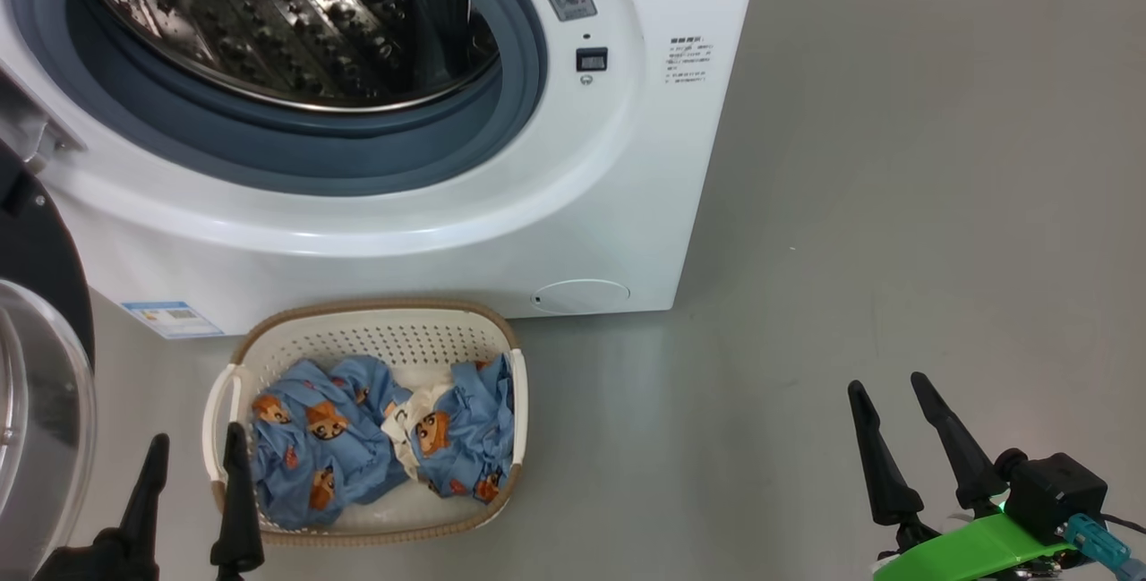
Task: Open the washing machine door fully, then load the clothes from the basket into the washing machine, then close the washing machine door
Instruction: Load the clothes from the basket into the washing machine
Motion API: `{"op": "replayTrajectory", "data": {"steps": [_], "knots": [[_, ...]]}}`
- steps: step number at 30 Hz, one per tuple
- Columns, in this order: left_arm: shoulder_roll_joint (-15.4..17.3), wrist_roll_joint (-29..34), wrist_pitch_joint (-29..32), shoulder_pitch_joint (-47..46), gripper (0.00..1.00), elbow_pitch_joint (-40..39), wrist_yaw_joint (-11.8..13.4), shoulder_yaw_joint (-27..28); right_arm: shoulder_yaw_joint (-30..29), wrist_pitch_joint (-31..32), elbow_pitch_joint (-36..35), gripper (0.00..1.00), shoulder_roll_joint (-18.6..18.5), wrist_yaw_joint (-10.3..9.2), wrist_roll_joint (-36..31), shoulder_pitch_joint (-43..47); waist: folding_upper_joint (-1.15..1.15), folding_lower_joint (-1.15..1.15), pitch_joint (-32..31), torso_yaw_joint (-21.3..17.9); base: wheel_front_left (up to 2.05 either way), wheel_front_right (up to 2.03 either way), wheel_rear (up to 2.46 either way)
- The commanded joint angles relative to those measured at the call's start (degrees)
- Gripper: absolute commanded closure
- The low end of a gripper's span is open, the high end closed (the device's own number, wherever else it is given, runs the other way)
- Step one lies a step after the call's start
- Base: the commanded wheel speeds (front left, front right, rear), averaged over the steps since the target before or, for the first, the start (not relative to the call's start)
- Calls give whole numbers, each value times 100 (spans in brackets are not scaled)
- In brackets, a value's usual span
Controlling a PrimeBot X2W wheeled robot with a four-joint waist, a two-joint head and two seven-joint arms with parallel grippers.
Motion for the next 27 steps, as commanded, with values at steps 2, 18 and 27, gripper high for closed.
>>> {"op": "replayTrajectory", "data": {"steps": [2,18,27], "knots": [[67,-12,-36,-213,0,-67,-19,174,129,-69,-113,0,3,9,-87,-158,0,0,117,-5,0,0,0],[162,-82,-36,-1016,0,274,-109,200,96,-69,-139,0,163,9,-271,-540,0,0,1327,-53,0,0,0],[398,-253,-36,-1709,0,836,-114,12,140,-69,-183,0,217,9,-336,-776,0,0,1879,-111,0,0,0]]}}
